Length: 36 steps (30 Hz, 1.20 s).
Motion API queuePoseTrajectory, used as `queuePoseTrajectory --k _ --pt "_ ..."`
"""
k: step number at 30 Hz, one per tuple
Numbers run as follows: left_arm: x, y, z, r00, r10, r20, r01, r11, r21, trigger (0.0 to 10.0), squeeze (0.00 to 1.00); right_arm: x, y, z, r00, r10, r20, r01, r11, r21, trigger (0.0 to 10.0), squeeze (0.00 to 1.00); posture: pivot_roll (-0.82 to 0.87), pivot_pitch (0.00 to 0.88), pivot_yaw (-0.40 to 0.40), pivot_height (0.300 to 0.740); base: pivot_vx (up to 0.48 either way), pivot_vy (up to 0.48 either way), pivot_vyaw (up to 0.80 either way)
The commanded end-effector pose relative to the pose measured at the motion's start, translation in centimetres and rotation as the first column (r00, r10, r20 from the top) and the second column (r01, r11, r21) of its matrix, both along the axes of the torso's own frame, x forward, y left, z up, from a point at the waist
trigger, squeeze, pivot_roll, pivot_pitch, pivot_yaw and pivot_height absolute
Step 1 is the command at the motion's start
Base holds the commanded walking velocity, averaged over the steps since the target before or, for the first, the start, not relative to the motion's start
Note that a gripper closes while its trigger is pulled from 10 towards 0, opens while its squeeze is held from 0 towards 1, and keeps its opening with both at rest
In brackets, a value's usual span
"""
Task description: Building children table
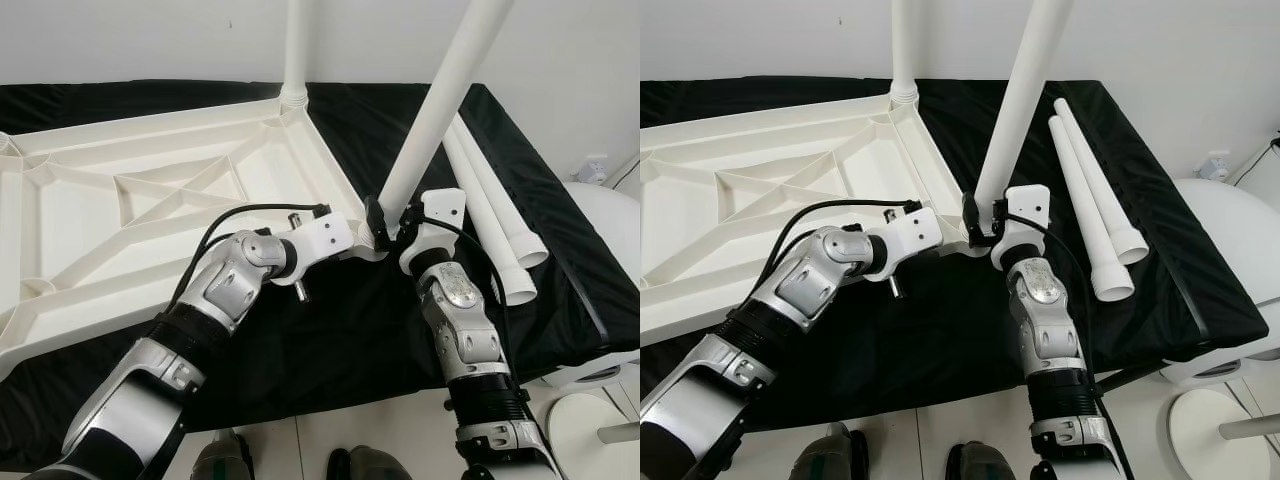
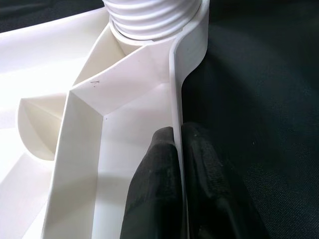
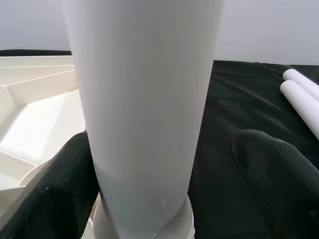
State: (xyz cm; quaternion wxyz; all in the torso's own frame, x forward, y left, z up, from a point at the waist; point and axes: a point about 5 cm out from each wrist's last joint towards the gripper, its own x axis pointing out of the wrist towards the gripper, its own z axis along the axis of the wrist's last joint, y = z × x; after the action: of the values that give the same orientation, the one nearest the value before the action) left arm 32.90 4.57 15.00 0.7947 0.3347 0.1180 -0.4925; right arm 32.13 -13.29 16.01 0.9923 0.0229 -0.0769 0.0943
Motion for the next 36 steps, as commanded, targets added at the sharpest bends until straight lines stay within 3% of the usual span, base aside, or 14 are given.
queuePoseTrajectory --k 1,4,5,8,9,10,11,12,13,17,21,22,24,36 --pt "0.1 0.3 -0.6 0.998 0.063 0.02 -0.063 0.998 -0.002 0.0 0.0 0.0 -0.3 -0.1 1.0 0.011 -0.01 -0.011 1.0 0.006 10.0 0.0 0.0 0.083 -0.04 0.74 0.0 0.0 0.0" --pt "0.1 0.4 -0.7 0.998 0.064 0.022 -0.064 0.998 0.0 0.0 0.0 0.0 -0.3 -0.2 1.0 0.022 -0.01 -0.022 1.0 0.006 10.0 0.0 0.0 0.082 -0.039 0.74 0.0 0.0 0.0" --pt "0.2 0.4 -0.7 0.998 0.066 0.024 -0.066 0.998 0.003 3.1 0.0 -0.1 -0.2 -0.2 0.999 0.04 -0.009 -0.04 0.999 0.002 10.0 0.0 0.0 0.081 -0.039 0.74 0.0 0.0 0.0" --pt "0.1 0.4 -0.8 0.998 0.059 0.023 -0.059 0.998 0.004 5.8 0.0 -0.3 -0.1 -0.4 0.995 0.099 -0.016 -0.099 0.995 -0.003 10.0 0.0 0.0 0.08 -0.039 0.74 0.0 0.0 0.0" --pt "0.1 0.4 -0.8 0.998 0.059 0.023 -0.059 0.998 0.004 5.8 0.0 -0.3 -0.1 -0.4 0.995 0.099 -0.016 -0.099 0.995 -0.003 10.0 0.0 0.0 0.08 -0.039 0.74 0.0 0.0 0.0" --pt "0.0 0.3 -0.7 0.998 0.051 0.022 -0.051 0.999 0.002 0.0 0.0 -0.4 -0.1 -0.5 0.993 0.12 -0.02 -0.12 0.993 -0.007 10.0 0.0 0.0 0.08 -0.038 0.74 0.0 0.0 0.0" --pt "0.0 0.3 -0.7 0.999 0.047 0.022 -0.047 0.999 0.001 3.1 0.0 -0.4 -0.1 -0.6 0.99 0.137 -0.022 -0.137 0.991 -0.01 10.0 0.0 0.0 0.08 -0.038 0.74 0.0 0.0 0.0" --pt "0.0 0.3 -0.7 0.999 0.047 0.022 -0.047 0.999 0.001 3.1 0.0 -0.4 -0.1 -0.6 0.99 0.137 -0.022 -0.137 0.991 -0.01 10.0 0.0 0.0 0.08 -0.038 0.74 0.0 0.0 0.0" --pt "0.0 0.2 -0.8 0.999 0.05 0.021 -0.051 0.999 0.01 10.0 0.0 -0.5 -0.1 -0.7 0.987 0.158 -0.024 -0.159 0.987 -0.016 10.0 0.0 0.0 0.079 -0.037 0.74 0.0 0.0 0.0" --pt "0.0 0.2 -0.9 0.999 0.05 0.02 -0.051 0.999 0.012 10.0 0.0 -0.6 -0.2 -0.8 0.982 0.189 -0.024 -0.19 0.981 -0.032 10.0 0.0 -0.01 0.079 -0.039 0.74 0.0 0.0 0.0" --pt "-0.1 0.0 -0.7 0.999 0.042 0.022 -0.041 0.999 -0.005 6.6 0.0 -0.6 -0.5 -0.8 0.978 0.206 -0.02 -0.207 0.977 -0.049 10.0 0.0 0.0 0.079 -0.038 0.74 0.0 0.0 0.0" --pt "-0.2 0.0 -0.5 0.999 0.032 0.021 -0.031 0.999 -0.021 0.0 0.0 -0.5 -0.7 -0.7 0.976 0.217 -0.017 -0.218 0.974 -0.062 10.0 0.0 0.0 0.079 -0.038 0.74 0.0 0.0 0.0" --pt "-0.3 -0.1 -0.6 0.999 0.026 0.023 -0.026 1.0 -0.008 10.0 0.0 -0.2 -1.2 -0.5 0.973 0.229 -0.009 -0.229 0.97 -0.077 10.0 0.0 0.0 0.081 -0.037 0.74 0.0 0.0 0.0" --pt "-0.6 -0.3 -0.6 1.0 0.006 0.02 -0.006 1.0 0.006 10.0 0.0 0.8 -3.1 0.4 0.928 0.372 0.01 -0.366 0.919 -0.145 10.0 0.0 0.0 0.089 -0.031 0.74 0.0 0.0 0.0"
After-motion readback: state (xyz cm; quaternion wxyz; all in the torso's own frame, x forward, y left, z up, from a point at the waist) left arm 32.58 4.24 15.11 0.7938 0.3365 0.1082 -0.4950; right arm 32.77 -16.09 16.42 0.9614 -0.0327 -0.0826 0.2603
